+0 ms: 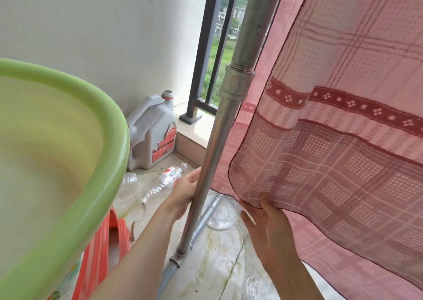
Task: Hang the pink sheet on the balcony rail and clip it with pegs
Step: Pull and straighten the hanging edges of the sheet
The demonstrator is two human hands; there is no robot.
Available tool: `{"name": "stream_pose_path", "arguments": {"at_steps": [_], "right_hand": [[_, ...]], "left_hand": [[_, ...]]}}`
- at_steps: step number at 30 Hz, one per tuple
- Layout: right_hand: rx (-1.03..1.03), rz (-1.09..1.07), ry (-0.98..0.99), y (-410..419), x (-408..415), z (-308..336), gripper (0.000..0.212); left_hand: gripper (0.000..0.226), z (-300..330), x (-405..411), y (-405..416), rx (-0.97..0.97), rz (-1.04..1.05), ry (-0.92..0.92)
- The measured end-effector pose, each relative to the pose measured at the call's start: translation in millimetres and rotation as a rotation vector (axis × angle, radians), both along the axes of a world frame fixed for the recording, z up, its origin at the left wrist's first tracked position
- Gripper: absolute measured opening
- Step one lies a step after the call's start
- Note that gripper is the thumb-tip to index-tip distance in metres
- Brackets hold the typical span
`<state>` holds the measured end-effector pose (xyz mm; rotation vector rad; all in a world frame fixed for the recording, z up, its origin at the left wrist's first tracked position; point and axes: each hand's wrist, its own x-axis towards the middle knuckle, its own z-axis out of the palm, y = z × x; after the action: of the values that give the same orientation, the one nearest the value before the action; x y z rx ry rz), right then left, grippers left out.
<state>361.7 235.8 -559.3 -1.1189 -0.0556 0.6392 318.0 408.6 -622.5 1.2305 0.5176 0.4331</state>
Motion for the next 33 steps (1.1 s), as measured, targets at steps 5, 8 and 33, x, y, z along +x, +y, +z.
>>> {"name": "stream_pose_path", "arguments": {"at_steps": [5,8,33], "right_hand": [[-0.044,0.002,-0.013,2,1,-5,0.017],[-0.056,0.017,-0.025,5,-3,-6,0.017],[-0.061,-0.019,-0.027,-20,1,6,0.013]], "left_hand": [[0.019,0,2,5,0.158,0.005,0.1],[0.018,2,-2,6,0.146,-0.058,0.051],[0.003,17,10,5,0.123,-0.037,0.183]]}}
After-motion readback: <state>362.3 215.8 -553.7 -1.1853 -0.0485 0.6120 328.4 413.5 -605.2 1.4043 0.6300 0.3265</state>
